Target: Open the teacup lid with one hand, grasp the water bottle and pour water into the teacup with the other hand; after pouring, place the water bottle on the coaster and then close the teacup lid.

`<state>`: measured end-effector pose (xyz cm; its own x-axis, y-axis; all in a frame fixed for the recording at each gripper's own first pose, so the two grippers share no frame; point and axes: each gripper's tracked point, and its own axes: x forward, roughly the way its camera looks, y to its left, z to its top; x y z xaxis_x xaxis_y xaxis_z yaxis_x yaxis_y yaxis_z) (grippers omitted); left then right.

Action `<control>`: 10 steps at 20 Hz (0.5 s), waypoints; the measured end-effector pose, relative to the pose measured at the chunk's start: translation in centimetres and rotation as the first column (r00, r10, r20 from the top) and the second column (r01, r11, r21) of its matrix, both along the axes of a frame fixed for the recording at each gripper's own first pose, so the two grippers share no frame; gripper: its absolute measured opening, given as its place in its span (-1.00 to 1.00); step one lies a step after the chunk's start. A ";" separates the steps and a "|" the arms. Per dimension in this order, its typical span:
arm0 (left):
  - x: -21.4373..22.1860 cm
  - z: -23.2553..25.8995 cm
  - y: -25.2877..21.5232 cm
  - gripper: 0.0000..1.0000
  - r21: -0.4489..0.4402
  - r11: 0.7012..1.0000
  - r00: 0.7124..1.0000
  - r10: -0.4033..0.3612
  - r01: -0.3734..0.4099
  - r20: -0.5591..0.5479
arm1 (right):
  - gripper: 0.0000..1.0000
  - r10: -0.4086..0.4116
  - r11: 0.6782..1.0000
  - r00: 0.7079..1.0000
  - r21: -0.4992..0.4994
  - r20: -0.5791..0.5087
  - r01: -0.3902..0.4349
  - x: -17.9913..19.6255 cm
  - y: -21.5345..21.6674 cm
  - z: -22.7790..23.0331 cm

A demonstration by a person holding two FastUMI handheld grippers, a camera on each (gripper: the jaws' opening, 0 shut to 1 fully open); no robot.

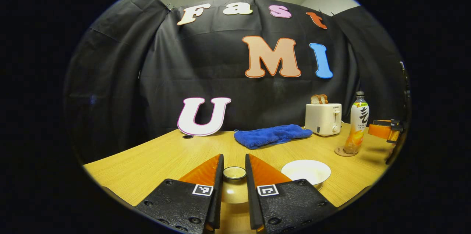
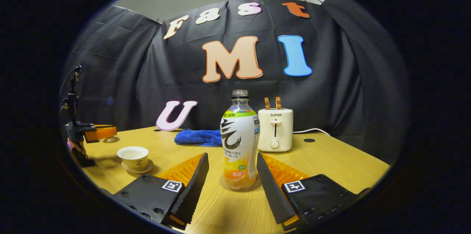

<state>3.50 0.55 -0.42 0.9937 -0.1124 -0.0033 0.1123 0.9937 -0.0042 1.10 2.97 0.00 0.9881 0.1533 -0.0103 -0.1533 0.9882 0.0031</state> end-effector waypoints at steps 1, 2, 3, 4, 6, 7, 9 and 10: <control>0.0 0.0 -0.3 -0.42 -0.002 1.000 1.000 -0.006 0.006 -0.001 | 0.72 -0.011 1.000 1.000 0.000 0.001 0.011 -0.2 -0.3 -0.1; 0.0 -0.1 -0.7 -0.42 -0.003 1.000 1.000 -0.017 0.017 0.000 | 0.68 -0.026 1.000 1.000 -0.001 0.002 0.026 -0.4 -0.6 0.0; 0.0 0.0 -1.2 -0.42 -0.003 1.000 1.000 -0.028 0.028 0.002 | 0.60 -0.039 0.999 0.999 -0.001 0.003 0.039 -0.7 -0.8 0.1; 0.1 0.0 -1.6 -0.42 -0.003 0.999 0.999 -0.040 0.040 0.002 | 0.60 -0.050 0.999 0.999 -0.002 0.003 0.051 -0.9 -1.0 0.1; 0.2 0.0 -2.5 -0.42 -0.005 0.998 0.998 -0.063 0.064 0.004 | 0.60 -0.070 0.998 0.998 -0.002 0.004 0.070 -1.1 -1.3 0.1; 0.2 0.0 -3.0 -0.42 -0.005 0.997 0.997 -0.077 0.077 0.004 | 0.60 -0.075 0.997 0.997 -0.002 0.005 0.075 -1.2 -1.4 0.2; 0.2 0.1 -4.6 -0.43 -0.007 0.993 0.993 -0.121 0.121 0.007 | 0.60 -0.083 0.997 0.997 -0.002 0.004 0.083 -1.3 -1.5 0.1; 0.3 0.0 -5.4 -0.43 -0.007 0.989 0.989 -0.145 0.145 0.005 | 0.60 -0.090 0.996 0.996 -0.002 0.004 0.090 -1.3 -1.7 0.2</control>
